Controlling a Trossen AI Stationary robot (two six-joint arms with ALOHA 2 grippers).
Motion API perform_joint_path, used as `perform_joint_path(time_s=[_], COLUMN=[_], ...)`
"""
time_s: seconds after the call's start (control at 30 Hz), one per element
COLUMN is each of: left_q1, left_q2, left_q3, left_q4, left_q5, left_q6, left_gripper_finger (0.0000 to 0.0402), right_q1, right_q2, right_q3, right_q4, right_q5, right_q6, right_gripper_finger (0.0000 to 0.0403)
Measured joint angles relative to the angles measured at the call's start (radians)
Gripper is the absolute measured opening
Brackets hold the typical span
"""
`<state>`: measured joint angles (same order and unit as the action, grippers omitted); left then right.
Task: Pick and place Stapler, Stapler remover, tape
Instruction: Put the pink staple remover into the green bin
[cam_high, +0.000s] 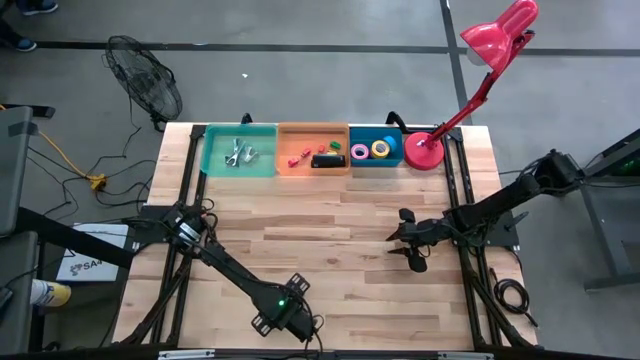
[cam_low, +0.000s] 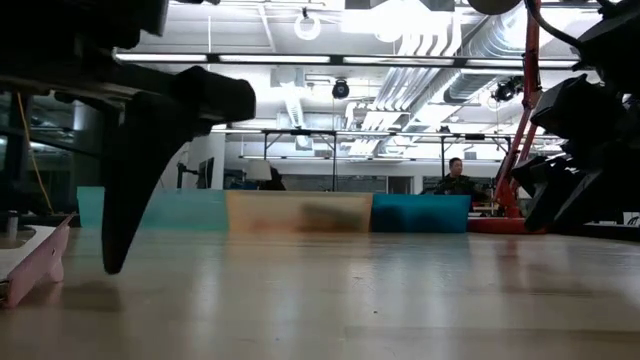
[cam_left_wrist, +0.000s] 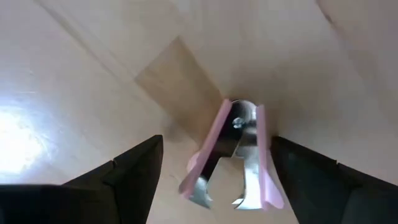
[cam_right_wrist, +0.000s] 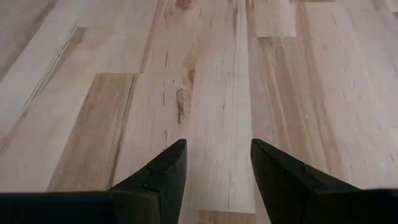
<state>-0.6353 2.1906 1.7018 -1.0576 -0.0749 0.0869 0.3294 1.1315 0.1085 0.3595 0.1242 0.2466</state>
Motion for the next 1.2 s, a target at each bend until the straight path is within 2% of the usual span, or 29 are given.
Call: perform_joint_path(time_s=[0.17,0.57,0.67,0.8,0.97,1.13,1.2], left_q1=[0.000,0.000,0.000,0.006,0.055,0.125,0.166], left_q2=[0.000,0.000,0.000,0.000,0.001,-0.025,-0.059], left_q3=[-0.005,-0.010,-0.010,-0.006,0.030,0.050,0.028], left_q4=[-0.010,-0.023,-0.025,-0.064,-0.281,-0.524,-0.498], left_q5=[0.014,0.028,0.012,-0.093,-0.309,-0.455,-0.512], left_q6=[0.018,0.013,-0.056,-0.250,-0.383,-0.549,-0.562], left_gripper_finger=[0.0258,0.0087,0.0083,0.0083,0.0083,0.0083,0.0083], right_q1=[0.000,0.000,0.000,0.000,0.000,0.000,0.000], right_q2=[0.002,0.002,0.002,0.002,0.002,0.002,0.002], right_q3=[0.000,0.000,0.000,0.000,0.000,0.001,0.001], right_q4=[0.000,-0.003,-0.003,-0.003,-0.003,-0.003,-0.003], right_q5=[0.000,0.000,0.000,0.000,0.000,0.000,-0.001], right_q6=[0.003,0.005,0.007,0.007,0.007,0.015,0.015], right_gripper_finger=[0.0169,0.0170,0.0169,0.0169,0.0169,0.0169,0.0170])
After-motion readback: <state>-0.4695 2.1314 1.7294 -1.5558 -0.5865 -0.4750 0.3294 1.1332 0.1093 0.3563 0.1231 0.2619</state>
